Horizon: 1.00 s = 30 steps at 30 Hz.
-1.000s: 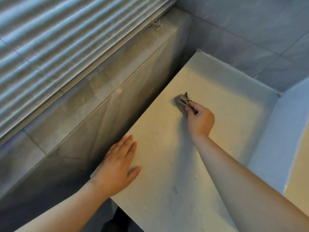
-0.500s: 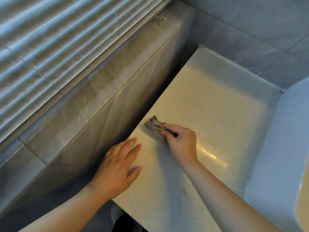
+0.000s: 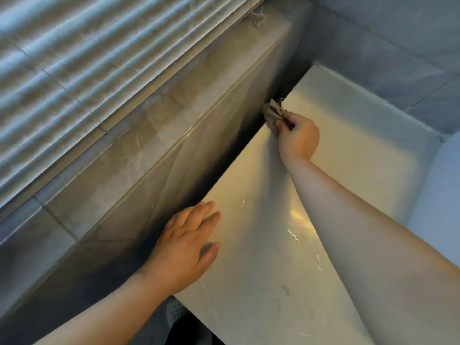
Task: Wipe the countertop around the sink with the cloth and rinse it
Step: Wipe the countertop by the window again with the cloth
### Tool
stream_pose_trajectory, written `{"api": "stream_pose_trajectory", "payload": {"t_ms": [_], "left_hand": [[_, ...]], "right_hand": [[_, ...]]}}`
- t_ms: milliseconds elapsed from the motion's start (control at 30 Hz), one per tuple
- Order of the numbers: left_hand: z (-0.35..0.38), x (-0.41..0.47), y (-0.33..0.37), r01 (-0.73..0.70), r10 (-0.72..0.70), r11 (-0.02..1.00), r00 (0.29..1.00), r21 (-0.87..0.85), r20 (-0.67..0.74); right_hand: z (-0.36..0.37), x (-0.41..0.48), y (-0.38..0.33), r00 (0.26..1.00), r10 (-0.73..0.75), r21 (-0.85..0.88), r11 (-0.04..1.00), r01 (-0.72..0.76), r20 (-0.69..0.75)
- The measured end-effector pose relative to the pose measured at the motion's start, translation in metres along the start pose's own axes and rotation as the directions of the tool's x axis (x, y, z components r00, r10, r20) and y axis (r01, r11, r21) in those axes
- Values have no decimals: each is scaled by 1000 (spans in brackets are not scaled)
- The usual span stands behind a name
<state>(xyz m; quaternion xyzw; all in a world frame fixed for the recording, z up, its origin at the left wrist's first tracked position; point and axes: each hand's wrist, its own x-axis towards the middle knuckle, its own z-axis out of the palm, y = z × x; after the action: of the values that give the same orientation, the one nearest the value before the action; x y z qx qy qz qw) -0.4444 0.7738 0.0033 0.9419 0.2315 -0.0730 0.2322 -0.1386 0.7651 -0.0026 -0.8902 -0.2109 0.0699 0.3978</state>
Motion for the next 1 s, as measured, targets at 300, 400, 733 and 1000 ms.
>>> {"api": "stream_pose_trajectory", "payload": {"t_ms": [300, 400, 733, 1000], "left_hand": [[-14, -22, -11, 81, -121, 948, 986, -308, -113], [-12, -43, -20, 185, -250, 885, 963, -426, -101], [-7, -79, -36, 373, -340, 797, 927, -474, 157], [-10, -80, -39, 385, -324, 798, 923, -464, 209]], "right_hand": [[24, -93, -5, 921, -317, -24, 943, 331, 228], [22, -117, -5, 909, -333, -19, 937, 348, 252], [16, -199, -3, 876, -349, -35, 924, 381, 333], [-11, -212, -29, 853, -154, 142, 985, 95, 498]]}}
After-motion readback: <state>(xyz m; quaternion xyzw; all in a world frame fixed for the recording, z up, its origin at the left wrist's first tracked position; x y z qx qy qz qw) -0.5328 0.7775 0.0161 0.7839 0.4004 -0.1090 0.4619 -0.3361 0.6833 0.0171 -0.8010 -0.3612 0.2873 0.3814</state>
